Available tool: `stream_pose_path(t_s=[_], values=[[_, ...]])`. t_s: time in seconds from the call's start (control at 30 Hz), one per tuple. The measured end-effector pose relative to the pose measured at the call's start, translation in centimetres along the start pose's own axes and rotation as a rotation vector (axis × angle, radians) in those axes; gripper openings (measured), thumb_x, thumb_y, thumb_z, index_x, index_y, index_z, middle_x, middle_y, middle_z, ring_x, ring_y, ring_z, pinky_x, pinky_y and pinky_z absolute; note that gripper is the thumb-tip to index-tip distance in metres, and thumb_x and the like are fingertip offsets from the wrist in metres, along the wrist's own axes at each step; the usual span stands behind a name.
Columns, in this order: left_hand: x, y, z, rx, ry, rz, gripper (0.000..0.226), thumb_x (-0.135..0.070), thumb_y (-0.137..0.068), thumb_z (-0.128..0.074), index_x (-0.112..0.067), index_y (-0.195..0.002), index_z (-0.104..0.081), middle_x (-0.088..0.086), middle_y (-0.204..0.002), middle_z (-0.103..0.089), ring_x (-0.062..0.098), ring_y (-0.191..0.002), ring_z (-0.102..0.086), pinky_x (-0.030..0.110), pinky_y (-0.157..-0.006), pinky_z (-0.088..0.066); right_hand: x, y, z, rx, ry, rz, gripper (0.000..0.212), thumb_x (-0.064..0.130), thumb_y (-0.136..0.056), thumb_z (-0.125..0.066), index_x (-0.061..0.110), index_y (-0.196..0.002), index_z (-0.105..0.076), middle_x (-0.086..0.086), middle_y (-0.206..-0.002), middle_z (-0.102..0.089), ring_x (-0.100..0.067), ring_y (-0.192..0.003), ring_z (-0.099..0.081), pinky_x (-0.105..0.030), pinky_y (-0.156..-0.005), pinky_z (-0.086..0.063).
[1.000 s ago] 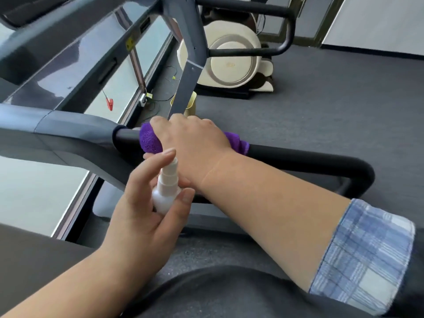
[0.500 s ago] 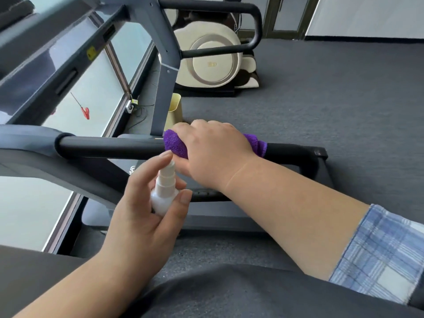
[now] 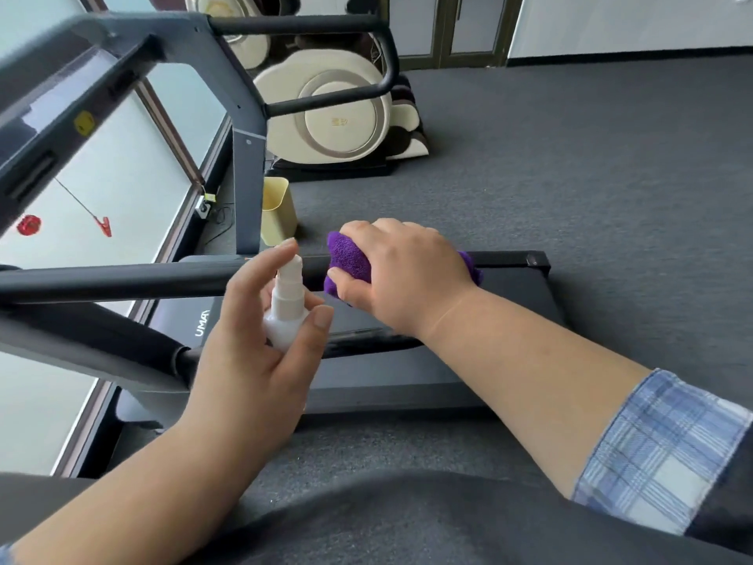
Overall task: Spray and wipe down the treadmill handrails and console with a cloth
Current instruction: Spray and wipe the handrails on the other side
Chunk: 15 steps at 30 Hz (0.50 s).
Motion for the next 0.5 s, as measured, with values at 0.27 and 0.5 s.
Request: stream_pose_path(t_s=[0.27,0.5], values=[[-1.8,1.9,-2.3,-0.01,-0.037,0.07,0.051,-0.037,-0.095,-0.057,-0.059,-0.133,-0.033,-0.011,-0.094,-0.063,0.021,-0.06,-0.059,0.034,-0.055,-0.052,-6.6,4.9,-2.6,-0.233,-0.57,-0.182,0.057,0.047,-0.091,-0.047,0.009,-0.131,-0.06,-0.008,-0.121,-0.066,-0.018,-0.111,-0.056,-0.013,-0.095,-0.036],[-2.7,4.4,-3.3,-0.03,-0.143,0.136,0.055,-0.029,-0.097,-0.061,-0.057,-0.134,-0.032,-0.01,-0.096,-0.063,0.019,-0.061,-0.06,0.013,-0.057,-0.048,-8.3,7.3,-6.1,-0.402,-0.672,-0.176,0.049,0.057,-0.1,-0.037,0.021,-0.132,-0.048,0.006,-0.125,-0.054,-0.014,-0.114,-0.054,-0.013,-0.102,-0.034]])
Point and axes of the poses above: each hand's wrist, its own y-axis away from the middle knuckle, its own z-axis out of the back of the hand, x = y × z, the point moved 3 cm from there along -y, towards the middle knuckle
